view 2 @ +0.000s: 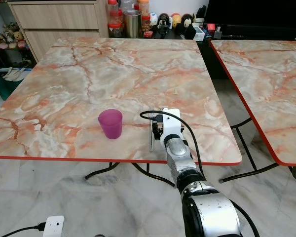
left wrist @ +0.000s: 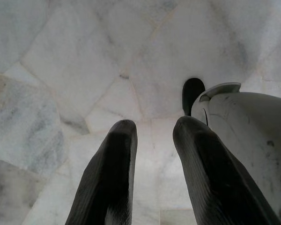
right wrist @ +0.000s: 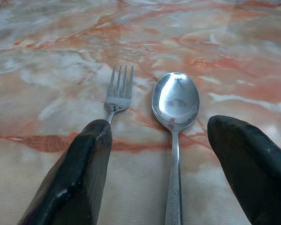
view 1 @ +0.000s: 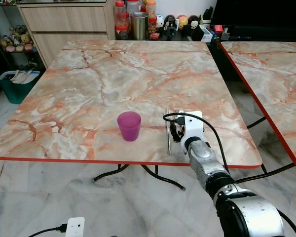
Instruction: Setting the table
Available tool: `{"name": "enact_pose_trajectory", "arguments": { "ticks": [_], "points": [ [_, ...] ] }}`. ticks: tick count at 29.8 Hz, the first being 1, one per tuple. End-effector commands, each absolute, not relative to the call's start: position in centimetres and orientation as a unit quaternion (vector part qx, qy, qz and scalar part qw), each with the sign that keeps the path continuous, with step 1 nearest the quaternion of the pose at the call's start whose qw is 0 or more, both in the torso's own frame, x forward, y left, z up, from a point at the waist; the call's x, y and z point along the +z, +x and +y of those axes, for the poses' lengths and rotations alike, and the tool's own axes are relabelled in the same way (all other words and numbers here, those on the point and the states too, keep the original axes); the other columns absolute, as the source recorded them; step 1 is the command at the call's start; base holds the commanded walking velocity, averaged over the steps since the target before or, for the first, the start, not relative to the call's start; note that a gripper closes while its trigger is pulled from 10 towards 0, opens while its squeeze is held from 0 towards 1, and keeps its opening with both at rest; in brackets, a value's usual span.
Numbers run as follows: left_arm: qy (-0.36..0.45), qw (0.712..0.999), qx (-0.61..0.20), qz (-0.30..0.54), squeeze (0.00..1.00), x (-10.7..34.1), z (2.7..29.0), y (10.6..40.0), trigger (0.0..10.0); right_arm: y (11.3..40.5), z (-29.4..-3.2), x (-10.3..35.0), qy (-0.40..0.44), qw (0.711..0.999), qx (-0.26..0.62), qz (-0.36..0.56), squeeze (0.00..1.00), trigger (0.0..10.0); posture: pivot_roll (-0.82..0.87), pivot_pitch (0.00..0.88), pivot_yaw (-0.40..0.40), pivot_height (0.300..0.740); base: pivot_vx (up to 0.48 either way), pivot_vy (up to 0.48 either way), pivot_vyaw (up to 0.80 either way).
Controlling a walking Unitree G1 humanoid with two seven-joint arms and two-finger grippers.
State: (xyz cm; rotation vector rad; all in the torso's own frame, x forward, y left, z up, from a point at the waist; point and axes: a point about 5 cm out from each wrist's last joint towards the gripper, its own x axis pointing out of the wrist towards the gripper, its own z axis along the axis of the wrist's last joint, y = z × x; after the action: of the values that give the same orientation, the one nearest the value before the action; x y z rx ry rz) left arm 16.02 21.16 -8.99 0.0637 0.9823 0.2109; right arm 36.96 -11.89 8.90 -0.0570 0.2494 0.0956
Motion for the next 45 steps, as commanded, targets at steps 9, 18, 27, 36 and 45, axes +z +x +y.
{"name": "enact_pose_trajectory", "arguments": {
  "ticks": [9,18,27,36,45],
  "points": [
    [0.023,0.871,0.106,0.478,0.0,-9.4,21.0,15.0,10.0,36.6,-12.2,8.0,-0.017,0.989,0.036,0.146,0.0,10.0,0.14,0.087,-0.01,0.715,0.0,0.0,0.0],
    [0.025,0.871,0.105,0.479,0.0,-9.4,21.0,15.0,10.0,36.3,-12.7,7.5,-0.02,0.987,0.022,0.158,0.0,10.0,0.14,0.09,-0.011,0.715,0.0,0.0,0.0],
    [0.03,0.868,0.1,0.485,0.0,-9.5,21.0,14.7,10.0,35.8,-12.6,6.6,-0.009,0.984,0.025,0.177,0.0,8.2,0.14,0.077,-0.012,0.715,0.0,0.0,0.0],
    [0.03,0.867,0.094,0.488,0.0,-9.6,20.9,14.7,10.0,35.7,-12.1,6.5,-0.008,0.983,0.032,0.18,0.0,0.0,0.14,0.061,-0.012,0.715,0.0,0.0,0.0],
    [0.025,0.868,0.091,0.488,0.0,-9.5,20.7,14.9,10.0,35.9,-12.1,6.9,-0.006,0.984,0.032,0.173,0.0,0.0,0.14,0.067,-0.018,0.715,0.0,0.0,0.0]
  ]
}}
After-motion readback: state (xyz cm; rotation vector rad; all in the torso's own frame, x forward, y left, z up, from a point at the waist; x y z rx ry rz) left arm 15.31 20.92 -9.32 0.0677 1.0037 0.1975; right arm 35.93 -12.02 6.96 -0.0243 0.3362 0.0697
